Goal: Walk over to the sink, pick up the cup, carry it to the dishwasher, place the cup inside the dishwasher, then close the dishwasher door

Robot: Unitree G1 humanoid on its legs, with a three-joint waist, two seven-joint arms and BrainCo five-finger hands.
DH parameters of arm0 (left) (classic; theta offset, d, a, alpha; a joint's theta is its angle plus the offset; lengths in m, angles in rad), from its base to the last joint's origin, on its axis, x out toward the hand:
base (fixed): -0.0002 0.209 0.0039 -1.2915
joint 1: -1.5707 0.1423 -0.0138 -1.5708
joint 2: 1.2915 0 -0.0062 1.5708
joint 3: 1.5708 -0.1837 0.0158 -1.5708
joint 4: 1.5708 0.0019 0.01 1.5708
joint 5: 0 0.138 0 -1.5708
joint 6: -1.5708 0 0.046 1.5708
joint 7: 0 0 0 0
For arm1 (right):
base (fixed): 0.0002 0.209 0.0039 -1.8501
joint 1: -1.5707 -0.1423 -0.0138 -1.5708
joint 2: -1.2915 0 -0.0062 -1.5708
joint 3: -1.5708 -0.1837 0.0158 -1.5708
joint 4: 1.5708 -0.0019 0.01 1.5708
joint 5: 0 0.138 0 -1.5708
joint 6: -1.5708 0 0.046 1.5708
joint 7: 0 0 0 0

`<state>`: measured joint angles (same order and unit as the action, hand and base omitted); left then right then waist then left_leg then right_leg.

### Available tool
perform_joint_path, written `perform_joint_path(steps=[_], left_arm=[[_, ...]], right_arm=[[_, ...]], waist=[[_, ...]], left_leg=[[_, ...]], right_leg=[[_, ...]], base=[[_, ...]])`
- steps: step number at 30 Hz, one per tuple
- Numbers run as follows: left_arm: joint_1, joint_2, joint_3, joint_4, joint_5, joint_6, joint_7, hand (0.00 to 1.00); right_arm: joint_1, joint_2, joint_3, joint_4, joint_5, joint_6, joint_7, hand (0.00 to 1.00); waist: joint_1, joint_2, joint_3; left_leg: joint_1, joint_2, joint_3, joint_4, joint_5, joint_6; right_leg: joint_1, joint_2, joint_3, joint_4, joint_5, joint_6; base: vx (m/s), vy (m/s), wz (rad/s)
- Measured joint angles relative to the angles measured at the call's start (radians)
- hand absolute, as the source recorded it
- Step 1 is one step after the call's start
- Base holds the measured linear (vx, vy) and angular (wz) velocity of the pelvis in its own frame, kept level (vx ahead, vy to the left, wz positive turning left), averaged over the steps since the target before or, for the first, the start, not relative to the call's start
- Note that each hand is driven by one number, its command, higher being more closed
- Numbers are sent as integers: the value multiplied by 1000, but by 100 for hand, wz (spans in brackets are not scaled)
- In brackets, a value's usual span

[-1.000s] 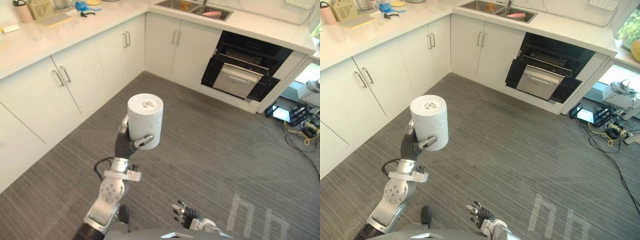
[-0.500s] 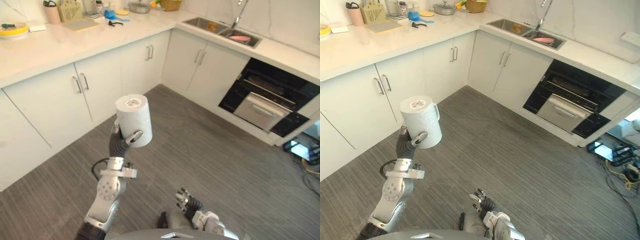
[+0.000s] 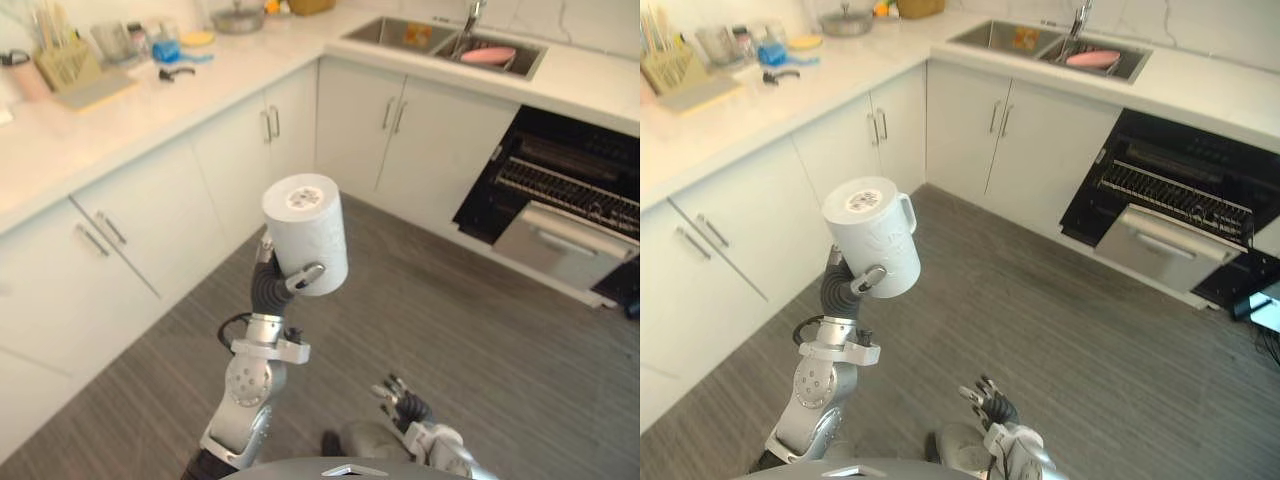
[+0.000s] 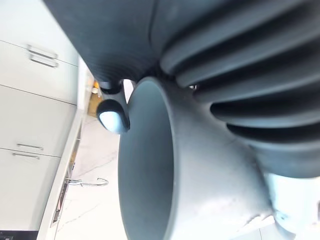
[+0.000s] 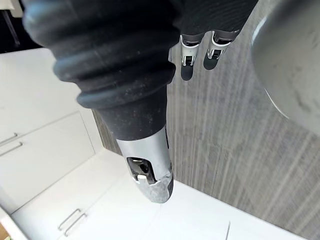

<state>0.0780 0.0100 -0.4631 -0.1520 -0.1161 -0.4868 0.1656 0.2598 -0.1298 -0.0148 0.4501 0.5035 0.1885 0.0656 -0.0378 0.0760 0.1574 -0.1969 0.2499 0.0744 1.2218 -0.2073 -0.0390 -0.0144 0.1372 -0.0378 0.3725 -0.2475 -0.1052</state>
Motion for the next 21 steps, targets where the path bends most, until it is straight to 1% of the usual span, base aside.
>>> perform_joint_path(steps=[1,2,3,4,5,6,7,8,9,10,11,12,13,14,15,16,17,18,19,20,21], left_arm=[[0,1,17,-16,-2,2,-18,100],[0,1,34,-38,-15,4,-40,100],[1,1,41,-46,-22,5,-48,100],[9,7,53,-65,-38,7,-60,100],[22,18,53,-70,-39,6,-61,100],[43,24,33,-69,-36,12,-57,100],[46,26,28,-69,-36,14,-56,100],[60,34,19,-69,-34,17,-54,100],[76,69,10,-65,-34,18,-57,100],[76,79,9,-66,-34,17,-60,100],[69,91,15,-69,-35,15,-61,100],[69,101,30,-74,-35,15,-59,100],[69,107,32,-74,-37,15,-56,100],[69,117,29,-76,-36,15,-57,100],[70,120,27,-79,-36,15,-59,100],[71,125,28,-99,-36,16,-62,100],[69,140,27,-131,-37,14,-68,100],[69,146,29,-144,-38,14,-68,100],[65,150,26,-147,-36,19,-65,100],[65,145,12,-140,-29,25,-62,100],[64,142,10,-135,-24,28,-55,100]], right_arm=[[2,2,0,-1,1,-38,-35,0],[-11,6,-3,-2,4,-72,-67,0],[-22,6,-7,-2,5,-91,-80,0],[-58,6,-20,-2,9,-135,-106,0],[-86,9,-33,0,9,-174,-123,0],[-115,4,-49,2,10,-232,-142,0],[-119,3,-51,2,10,-243,-143,0],[-123,8,-67,3,11,-266,-143,0],[-115,51,-106,45,11,-331,-127,0],[-99,66,-127,51,11,-359,-113,0],[-74,84,-176,66,11,-422,-82,0],[-54,86,-200,73,12,-478,-60,0],[-44,86,-206,72,11,-503,-53,0],[-18,91,-216,72,10,-539,-51,0],[-7,98,-225,74,10,-554,-51,0],[14,120,-244,75,9,-591,-56,0],[17,151,-244,79,8,-615,-73,0],[17,164,-245,78,4,-628,-87,0],[16,177,-246,81,-13,-649,-121,0],[9,175,-253,82,-46,-656,-152,0],[3,174,-250,77,-57,-657,-168,0]], waist=[[21,-3,-2],[32,-10,-6],[37,-13,-8],[50,-26,-11],[61,-43,-17],[69,-45,-20],[70,-44,-20],[77,-46,-21],[65,-101,-39],[61,-117,-48],[52,-130,-53],[46,-132,-53],[44,-132,-53],[41,-132,-55],[40,-127,-60],[40,-117,-69],[38,-146,-72],[39,-160,-71],[33,-176,-69],[24,-162,-67],[24,-161,-68]], left_leg=[[-66,-3,34,-57,-44,20],[-123,-14,56,-182,-79,26],[-140,-24,61,-273,-87,26],[-151,-69,44,-514,-77,9],[-142,-127,-14,-709,-23,-10],[-118,-178,-111,-965,101,-39],[-115,-181,-121,-993,123,-44],[-101,-186,-140,-985,233,-50],[-101,-203,-100,-872,243,-11],[-104,-206,-87,-836,206,-5],[-124,-200,-66,-749,150,17],[-126,-188,-40,-677,98,33],[-121,-186,-31,-644,77,44],[-102,-174,-5,-590,36,50],[-90,-164,8,-577,13,46],[-43,-152,25,-599,-52,35],[6,-160,53,-637,-88,19],[30,-173,76,-652,-99,30],[84,-192,102,-682,-112,39],[135,-189,134,-705,-129,50],[160,-185,148,-715,-137,50]], right_leg=[[63,1,35,-55,5,-5],[109,1,82,-96,12,3],[129,-2,109,-110,11,3],[155,-17,178,-127,5,7],[165,-36,233,-130,-8,15],[197,-46,313,-142,-33,35],[204,-46,326,-142,-42,37],[236,-49,370,-139,-82,52],[271,-84,414,-120,-122,67],[269,-98,413,-106,-123,70],[259,-104,414,-59,-117,81],[255,-96,413,2,-112,92],[254,-95,411,27,-107,97],[260,-95,410,68,-88,105],[257,-90,408,95,-74,105],[220,-73,394,209,-42,122],[127,-82,351,406,1,211],[62,-104,319,514,52,269],[-33,-175,218,672,229,245],[-120,-241,124,801,178,116],[-160,-259,91,829,126,95]], base=[[566,-29,-94],[693,-15,-101],[592,79,-123],[463,126,-136],[691,284,-196],[571,297,-149],[581,323,-146],[579,352,-121],[580,320,-116],[682,332,-86],[521,202,-57],[498,191,-57],[430,159,-62],[311,113,-47],[351,147,-60],[319,127,-66],[280,98,-72],[239,56,-70],[274,58,-64],[291,77,-58],[265,59,-44]])
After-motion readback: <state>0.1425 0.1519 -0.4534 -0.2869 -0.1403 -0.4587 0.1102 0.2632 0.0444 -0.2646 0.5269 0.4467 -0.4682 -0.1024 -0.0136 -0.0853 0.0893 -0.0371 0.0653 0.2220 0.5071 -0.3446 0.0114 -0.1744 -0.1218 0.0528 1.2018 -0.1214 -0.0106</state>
